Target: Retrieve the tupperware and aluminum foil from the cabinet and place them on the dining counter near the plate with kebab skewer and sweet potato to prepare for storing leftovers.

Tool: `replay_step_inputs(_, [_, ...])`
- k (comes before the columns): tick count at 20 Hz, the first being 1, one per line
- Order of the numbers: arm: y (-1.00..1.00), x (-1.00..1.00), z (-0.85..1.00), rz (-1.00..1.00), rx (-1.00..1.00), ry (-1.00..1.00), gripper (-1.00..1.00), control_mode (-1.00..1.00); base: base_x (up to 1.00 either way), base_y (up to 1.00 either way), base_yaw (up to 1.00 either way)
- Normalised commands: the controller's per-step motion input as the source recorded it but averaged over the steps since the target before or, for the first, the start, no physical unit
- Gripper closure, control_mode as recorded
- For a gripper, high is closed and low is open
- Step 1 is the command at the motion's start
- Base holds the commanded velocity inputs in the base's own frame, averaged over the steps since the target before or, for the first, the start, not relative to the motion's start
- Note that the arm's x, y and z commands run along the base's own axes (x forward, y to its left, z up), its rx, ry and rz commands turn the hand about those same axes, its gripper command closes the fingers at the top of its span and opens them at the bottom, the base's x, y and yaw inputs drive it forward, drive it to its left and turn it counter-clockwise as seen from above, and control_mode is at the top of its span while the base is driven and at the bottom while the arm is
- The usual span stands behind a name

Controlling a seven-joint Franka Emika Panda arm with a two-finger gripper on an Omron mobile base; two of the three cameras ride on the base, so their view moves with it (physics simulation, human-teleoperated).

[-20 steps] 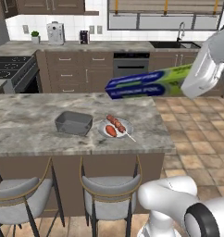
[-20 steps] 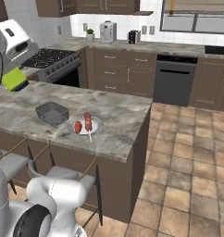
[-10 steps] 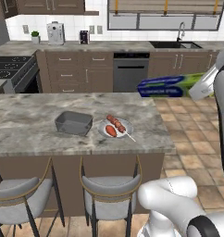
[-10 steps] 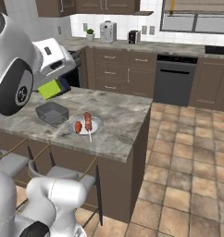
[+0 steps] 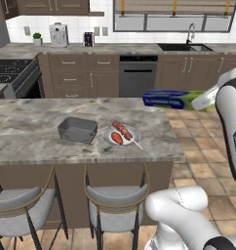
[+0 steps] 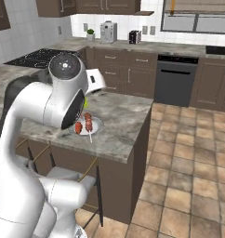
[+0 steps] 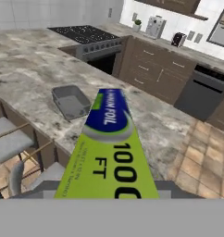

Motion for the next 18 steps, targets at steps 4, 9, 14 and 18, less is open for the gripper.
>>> replay_step_inputs(4, [-0.29,0.97,-0.55,0.0,0.23,0.04,1.0,-1.0,0.0,0.0,0.0])
replay_step_inputs(9, [-0.15,0.97,-0.57,0.0,0.15,0.05,1.0,-1.0,0.0,0.0,0.0])
replay_step_inputs(14, [-0.18,0.78,-0.69,0.0,0.1,0.05,1.0,-1.0,0.0,0.0,0.0])
replay_step_inputs(18, [-0.32,0.6,-0.73,0.0,0.07,0.03,1.0,-1.0,0.0,0.0,0.0])
